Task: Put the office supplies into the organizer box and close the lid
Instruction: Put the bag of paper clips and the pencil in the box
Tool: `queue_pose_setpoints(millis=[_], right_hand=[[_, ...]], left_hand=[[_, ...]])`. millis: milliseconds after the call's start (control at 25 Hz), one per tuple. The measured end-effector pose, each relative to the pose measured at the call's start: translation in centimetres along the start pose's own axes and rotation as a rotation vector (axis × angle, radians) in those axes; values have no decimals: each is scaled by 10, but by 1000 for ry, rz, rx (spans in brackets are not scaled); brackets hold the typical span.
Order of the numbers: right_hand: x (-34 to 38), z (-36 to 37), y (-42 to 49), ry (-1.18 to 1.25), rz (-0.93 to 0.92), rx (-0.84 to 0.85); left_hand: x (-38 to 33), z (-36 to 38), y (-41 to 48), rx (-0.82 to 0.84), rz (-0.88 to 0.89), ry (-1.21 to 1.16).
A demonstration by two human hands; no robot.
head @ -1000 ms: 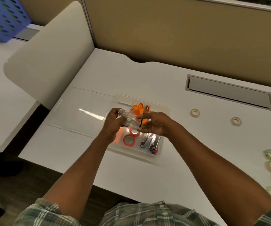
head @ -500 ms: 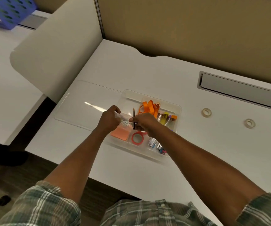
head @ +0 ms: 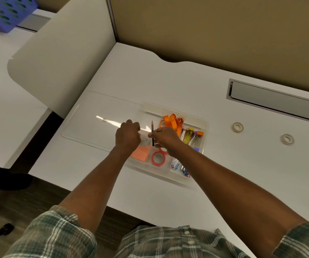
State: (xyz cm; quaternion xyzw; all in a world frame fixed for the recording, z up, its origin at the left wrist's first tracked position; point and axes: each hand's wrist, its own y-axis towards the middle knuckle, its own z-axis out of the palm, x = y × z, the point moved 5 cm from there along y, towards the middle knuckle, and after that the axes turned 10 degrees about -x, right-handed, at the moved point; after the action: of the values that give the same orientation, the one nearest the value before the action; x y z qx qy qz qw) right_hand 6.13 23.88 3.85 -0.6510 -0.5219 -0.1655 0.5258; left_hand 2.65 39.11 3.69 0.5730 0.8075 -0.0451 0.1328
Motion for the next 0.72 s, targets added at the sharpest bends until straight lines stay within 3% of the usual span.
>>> queue_pose_setpoints(millis=[120, 240, 320, 440, 600, 720], right_hand=[[-2, 0, 1, -63, -33, -26], [-4, 5, -3, -90, -26, 48], [-4, 11, -6, -97, -37, 100], [0, 19, -11, -171, -96, 111], [11, 23, -24, -611, -501, -26], [0, 37, -32, -917, -619, 96]], left_hand=[[5, -9, 4, -44, -132, -240], [1, -7, 1, 240, -303, -692], [-6, -6, -3, 361, -271, -741], [-3, -2, -3, 315, -278, -662], [8, 5, 0, 223, -216, -289], [11, 14, -5, 238, -167, -104]])
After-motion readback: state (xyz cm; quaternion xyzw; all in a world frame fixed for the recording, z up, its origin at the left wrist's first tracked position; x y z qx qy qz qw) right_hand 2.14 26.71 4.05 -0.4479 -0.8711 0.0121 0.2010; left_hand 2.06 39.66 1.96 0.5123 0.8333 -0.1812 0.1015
